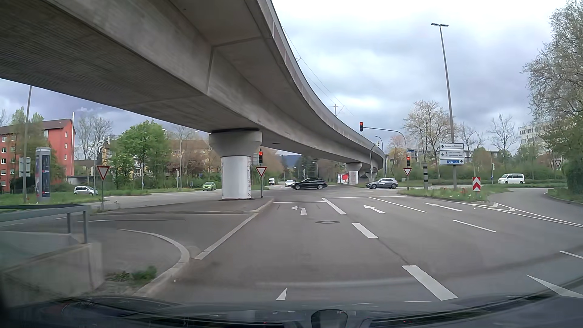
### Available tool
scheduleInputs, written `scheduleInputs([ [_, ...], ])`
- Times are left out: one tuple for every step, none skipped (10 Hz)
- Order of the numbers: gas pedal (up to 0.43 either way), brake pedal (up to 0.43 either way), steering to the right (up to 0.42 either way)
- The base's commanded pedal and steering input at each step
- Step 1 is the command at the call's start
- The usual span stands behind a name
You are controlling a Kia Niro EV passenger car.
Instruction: Follow the waypoints while adhering to traffic rules and regulations
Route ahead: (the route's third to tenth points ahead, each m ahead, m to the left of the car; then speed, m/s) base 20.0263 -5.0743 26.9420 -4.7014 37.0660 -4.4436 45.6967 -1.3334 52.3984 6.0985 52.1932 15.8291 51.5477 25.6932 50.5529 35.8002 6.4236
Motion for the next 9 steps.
scheduleInputs([
  [0.0, 0.018, 0.001],
  [0.0, 0.055, 0.001],
  [0.0, 0.067, 0.001],
  [0.0, 0.079, 0.001],
  [0.0, 0.091, 0.001],
  [0.0, 0.098, 0.001],
  [0.0, 0.104, 0.001],
  [0.0, 0.11, 0.001],
  [0.0, 0.11, 0.001],
])
